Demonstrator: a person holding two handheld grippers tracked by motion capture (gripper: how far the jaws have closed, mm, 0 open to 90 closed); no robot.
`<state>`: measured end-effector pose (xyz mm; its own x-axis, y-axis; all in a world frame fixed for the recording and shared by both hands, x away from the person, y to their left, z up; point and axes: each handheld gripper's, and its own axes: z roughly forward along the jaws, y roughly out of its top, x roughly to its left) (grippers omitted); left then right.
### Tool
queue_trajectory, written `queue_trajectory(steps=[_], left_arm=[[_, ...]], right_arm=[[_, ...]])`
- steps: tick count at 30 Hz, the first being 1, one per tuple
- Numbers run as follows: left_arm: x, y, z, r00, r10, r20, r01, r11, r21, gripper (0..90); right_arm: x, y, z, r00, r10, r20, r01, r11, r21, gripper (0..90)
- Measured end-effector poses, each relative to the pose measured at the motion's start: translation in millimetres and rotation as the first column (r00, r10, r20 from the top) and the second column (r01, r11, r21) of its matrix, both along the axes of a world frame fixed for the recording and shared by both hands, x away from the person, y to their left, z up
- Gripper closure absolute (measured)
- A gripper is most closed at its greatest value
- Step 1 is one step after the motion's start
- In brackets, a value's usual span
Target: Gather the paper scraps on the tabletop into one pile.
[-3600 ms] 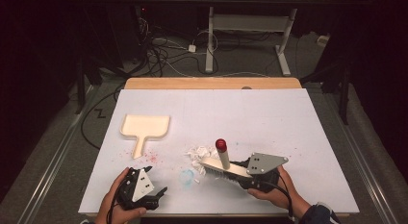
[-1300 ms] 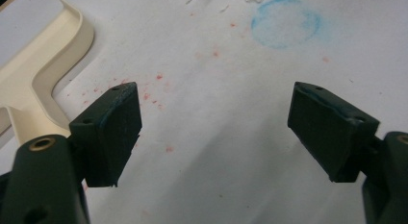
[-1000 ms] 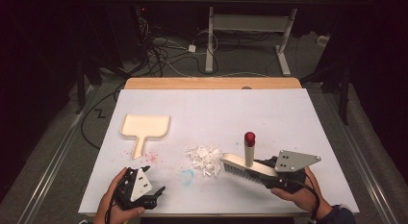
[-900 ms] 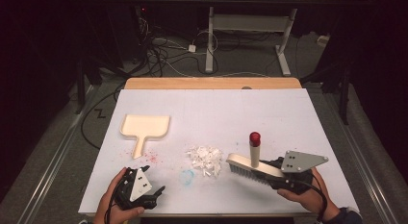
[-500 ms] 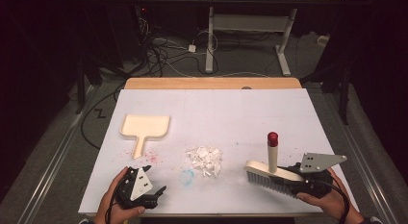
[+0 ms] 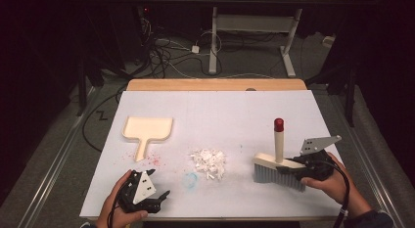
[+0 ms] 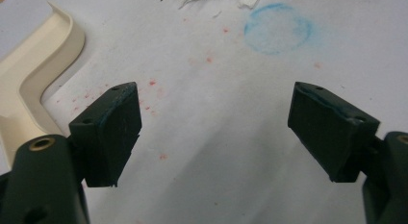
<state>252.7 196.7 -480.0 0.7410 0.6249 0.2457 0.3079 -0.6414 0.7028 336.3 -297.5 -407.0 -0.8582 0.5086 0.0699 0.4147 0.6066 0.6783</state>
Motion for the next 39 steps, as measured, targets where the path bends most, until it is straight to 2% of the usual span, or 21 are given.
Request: queue_trajectory(steps=[4,8,12,13,15,19,21,23,24,26,28,29,31,33,35,37,39], left_arm=[[0.0,-0.1,0.0,1.0000,-0.001,-0.001,0.001,1.0000,0.005,18.3],[-0.9,-0.7,0.0,1.0000,-0.006,-0.001,0.006,0.9999,0.010,18.3],[-1.0,-0.5,-0.5,1.0000,-0.004,-0.002,0.004,1.0000,0.006,18.2],[-0.9,-0.5,-0.6,1.0000,-0.005,-0.003,0.005,1.0000,0.007,18.2],[-0.8,-0.9,-0.8,1.0000,-0.007,-0.005,0.007,0.9999,0.008,18.2],[-0.9,-1.3,-1.2,0.9999,-0.012,-0.007,0.012,0.9999,0.009,18.2],[-1.1,-1.3,-1.2,0.9999,-0.013,-0.007,0.013,0.9999,0.010,18.2],[-1.3,-1.2,-1.3,0.9999,-0.013,-0.007,0.014,0.9999,0.009,18.2],[-1.4,-1.1,-1.4,0.9999,-0.013,-0.007,0.013,0.9999,0.008,18.2],[-1.7,-1.4,-1.5,0.9999,-0.013,-0.007,0.013,0.9999,0.007,18.2],[-2.4,-1.5,-1.0,0.9999,-0.013,-0.005,0.013,0.9999,0.008,18.2],[-2.4,-1.4,-0.7,0.9999,-0.014,-0.004,0.014,0.9998,0.010,18.2],[-2.2,-1.5,-0.5,0.9999,-0.011,-0.002,0.011,0.9999,0.010,18.2],[-2.1,-1.8,-0.4,0.9999,-0.012,-0.003,0.012,0.9998,0.013,18.2],[-2.2,-1.9,-0.5,0.9999,-0.012,-0.003,0.012,0.9998,0.014,18.2],[-1.7,-1.6,-0.5,0.9999,-0.010,-0.003,0.010,0.9999,0.014,18.2],[-1.5,-1.3,-0.5,1.0000,-0.007,-0.003,0.007,0.9999,0.014,18.2]], right_arm=[[17.7,-1.1,-3.4,0.9994,0.003,-0.035,-0.004,0.9999,-0.013,64.5],[29.9,-0.4,-5.2,0.9989,-0.026,-0.039,0.024,0.9987,-0.046,60.2],[40.8,0.1,-8.6,0.9988,-0.022,-0.045,0.019,0.9971,-0.073,57.5],[43.6,0.5,-9.1,0.9987,-0.025,-0.046,0.020,0.9955,-0.093,56.6],[50.2,-0.1,-9.3,0.9990,-0.025,-0.037,0.021,0.9932,-0.115,55.5],[61.6,-2.1,-5.9,0.9992,-0.039,-0.011,0.038,0.9913,-0.126,49.2],[66.4,-3.5,-6.3,0.9982,-0.060,-0.002,0.058,0.9846,-0.165,45.4],[68.1,-5.2,-7.0,0.9946,-0.094,0.043,0.101,0.9744,-0.201,46.4],[68.6,-6.9,-6.9,0.9909,-0.117,0.067,0.128,0.9692,-0.210,54.8],[69.1,-11.8,-4.7,0.9791,-0.162,0.122,0.185,0.9602,-0.209,57.4],[67.9,-13.8,-2.0,0.9571,-0.214,0.195,0.257,0.9388,-0.229,59.6],[66.9,-14.4,-0.5,0.9462,-0.230,0.228,0.279,0.9366,-0.213,59.4],[65.1,-15.2,2.1,0.9328,-0.254,0.255,0.299,0.9415,-0.155,58.3],[63.5,-14.2,3.5,0.9160,-0.278,0.289,0.325,0.9369,-0.128,55.3],[61.8,-13.7,5.1,0.9090,-0.286,0.303,0.323,0.9434,-0.077,51.7],[59.4,-12.2,6.5,0.8975,-0.301,0.322,0.329,0.9438,-0.033,48.9],[56.5,-9.5,7.9,0.8925,-0.305,0.332,0.323,0.9463,0.001,45.2]])
